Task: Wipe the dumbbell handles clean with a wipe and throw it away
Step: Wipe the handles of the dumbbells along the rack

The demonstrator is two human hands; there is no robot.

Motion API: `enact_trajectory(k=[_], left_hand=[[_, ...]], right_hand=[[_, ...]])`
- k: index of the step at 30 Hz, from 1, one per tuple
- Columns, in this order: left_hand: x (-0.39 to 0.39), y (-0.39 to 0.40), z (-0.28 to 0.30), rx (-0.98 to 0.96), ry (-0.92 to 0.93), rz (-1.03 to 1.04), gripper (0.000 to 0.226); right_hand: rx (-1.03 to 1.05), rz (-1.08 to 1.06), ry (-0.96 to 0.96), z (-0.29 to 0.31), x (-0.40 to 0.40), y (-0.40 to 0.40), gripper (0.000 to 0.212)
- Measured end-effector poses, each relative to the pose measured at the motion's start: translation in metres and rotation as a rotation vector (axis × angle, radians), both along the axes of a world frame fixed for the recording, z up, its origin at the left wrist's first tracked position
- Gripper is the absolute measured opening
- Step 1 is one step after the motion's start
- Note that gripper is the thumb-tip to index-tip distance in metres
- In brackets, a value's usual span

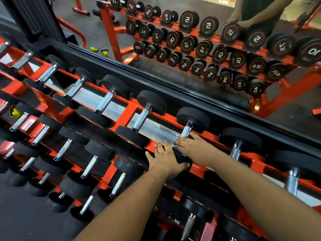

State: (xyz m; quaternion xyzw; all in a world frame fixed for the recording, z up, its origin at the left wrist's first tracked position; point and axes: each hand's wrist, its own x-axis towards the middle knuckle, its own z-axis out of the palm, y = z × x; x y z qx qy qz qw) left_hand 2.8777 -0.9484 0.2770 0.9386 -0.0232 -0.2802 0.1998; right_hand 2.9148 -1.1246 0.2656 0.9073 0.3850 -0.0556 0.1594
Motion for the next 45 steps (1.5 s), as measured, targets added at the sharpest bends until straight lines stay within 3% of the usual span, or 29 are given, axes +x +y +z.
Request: enact_trajectory(k=[2,6,8,11,13,15,18,23,29,33,36,40,43,45], left_hand=[[0.000,0.000,0.001,0.000,0.002,-0.008,0.126],[-0.001,0.001,0.003,-0.003,0.009,-0.005,0.125],[-0.001,0.001,0.001,-0.001,0.010,-0.014,0.125],[0.000,0.001,-0.001,0.005,-0.012,-0.007,0.126],[-0.001,0.000,0.000,0.010,-0.010,-0.015,0.127],[-0.001,0.001,0.000,0.013,-0.003,-0.012,0.127],[0.000,0.001,0.002,0.012,0.002,-0.011,0.127],[0.000,0.001,0.001,0.022,0.001,-0.024,0.126],[0.000,0.001,0.002,0.012,0.010,-0.013,0.127],[-0.001,0.002,0.001,0.020,-0.001,-0.024,0.125],[-0.001,0.001,0.002,0.021,0.002,-0.029,0.124],[-0.001,0.002,0.001,0.026,0.003,-0.016,0.124],[-0.001,0.001,-0.001,0.025,0.006,-0.018,0.125],[-0.001,0.001,0.000,0.031,0.003,-0.022,0.125]], right_hand=[[0.020,0.049,-0.013,-0.003,0.005,-0.019,0.067],[0.032,-0.256,-0.075,-0.008,0.006,-0.023,0.096],[0.058,-0.258,0.040,-0.012,-0.006,-0.017,0.092],[0.095,-0.089,0.157,-0.013,-0.018,-0.026,0.073],[0.098,-0.098,0.082,-0.015,-0.009,-0.037,0.078],[0.128,-0.265,-0.045,-0.015,0.001,-0.033,0.091],[0.182,-0.423,-0.084,-0.015,0.003,-0.012,0.089],[0.155,-0.174,0.036,-0.020,-0.021,-0.020,0.076],[0.164,-0.479,-0.109,-0.014,-0.003,-0.012,0.090],[0.140,-0.379,-0.038,-0.024,-0.025,-0.018,0.087],[0.017,-0.290,-0.139,-0.018,-0.014,-0.021,0.080],[-0.131,-0.350,-0.230,-0.010,0.009,-0.005,0.073],[-0.027,-0.368,-0.167,-0.011,-0.002,-0.002,0.073],[0.092,-0.264,-0.104,-0.010,-0.014,-0.009,0.071]])
